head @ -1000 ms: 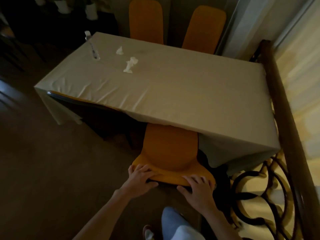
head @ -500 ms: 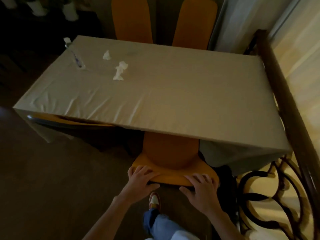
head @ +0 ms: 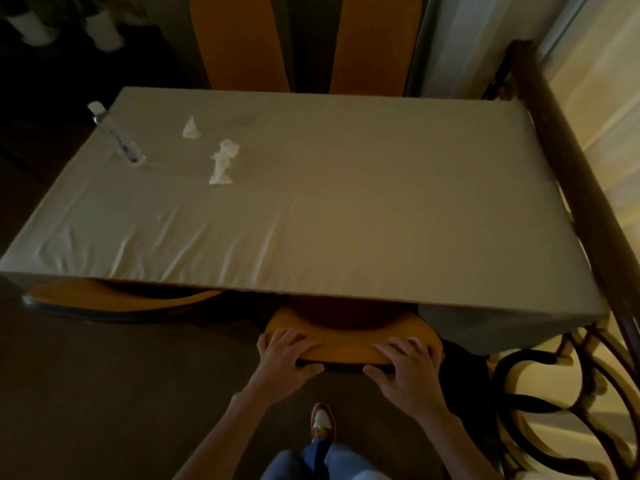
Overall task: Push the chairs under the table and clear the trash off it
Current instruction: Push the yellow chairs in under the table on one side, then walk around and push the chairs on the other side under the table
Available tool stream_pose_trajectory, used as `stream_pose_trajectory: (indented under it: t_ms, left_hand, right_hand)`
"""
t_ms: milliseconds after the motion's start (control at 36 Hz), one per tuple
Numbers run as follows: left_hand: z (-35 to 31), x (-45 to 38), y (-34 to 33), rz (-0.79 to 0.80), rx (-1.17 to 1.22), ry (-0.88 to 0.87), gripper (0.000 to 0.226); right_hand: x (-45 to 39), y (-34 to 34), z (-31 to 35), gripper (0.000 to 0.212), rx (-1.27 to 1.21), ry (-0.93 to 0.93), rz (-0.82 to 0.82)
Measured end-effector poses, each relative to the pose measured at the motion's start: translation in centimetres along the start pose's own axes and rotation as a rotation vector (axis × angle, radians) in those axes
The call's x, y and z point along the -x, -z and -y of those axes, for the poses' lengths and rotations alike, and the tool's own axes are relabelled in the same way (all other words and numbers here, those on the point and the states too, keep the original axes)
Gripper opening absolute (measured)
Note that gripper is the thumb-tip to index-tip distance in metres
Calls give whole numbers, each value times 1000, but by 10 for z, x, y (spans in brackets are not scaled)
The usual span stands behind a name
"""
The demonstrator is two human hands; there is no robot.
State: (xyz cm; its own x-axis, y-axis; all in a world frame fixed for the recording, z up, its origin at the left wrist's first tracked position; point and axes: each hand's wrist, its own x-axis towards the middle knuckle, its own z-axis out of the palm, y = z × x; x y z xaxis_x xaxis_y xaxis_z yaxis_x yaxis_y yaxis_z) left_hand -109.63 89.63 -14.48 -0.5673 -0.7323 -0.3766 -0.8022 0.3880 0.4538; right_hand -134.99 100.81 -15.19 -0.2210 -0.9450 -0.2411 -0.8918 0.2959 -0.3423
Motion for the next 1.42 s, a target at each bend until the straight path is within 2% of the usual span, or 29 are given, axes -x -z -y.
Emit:
stream_pose_trajectory:
  t_ms: [139,194,250,333,444,611,750,833,944,1028,1167,1306,1417]
  left_hand:
    - [2,-35,14,-43,38,1,68]
    - [6,-48,20,-33,34,9,71]
    - [11,-53,21,-14,21,-9,71]
    - [17,-52,15,-70,9,-45,63]
    - [19,-52,11,-116,56,-53,59]
    - [12,-51,21,-27,87,0,65]
    - [-4,-48,35,46,208,140,46]
    - [-10,-34,47,3,281,136,33]
    - [-18,-9,68,-30,376,111,23]
    - [-22,13,83,-82,347,69,28]
    - [-22,55,100,-273,205,76,27]
    - [-13,101,102,-519,42,109,35]
    - [-8,138,91,-608,-35,173,42]
  right_hand:
    - [-38,18,3,85,15,-6,57]
    - [-50,21,5,81,13,-29,86]
    - [-54,18,5,77,20,-32,61]
    - [-50,9,1,71,24,6,-25]
    - [-50,8,1,68,37,-6,-37]
    - [-52,24,10,72,0,-59,132]
    - [-52,36,12,81,-82,-105,271]
    - [-54,46,13,69,-123,-121,344]
    - [-52,74,32,28,-119,-82,406]
    - [-46,87,49,20,-101,-62,336]
    - [-24,99,81,35,-140,19,112]
    - [2,108,115,45,-57,156,-43]
    - [17,104,138,45,-25,265,-161]
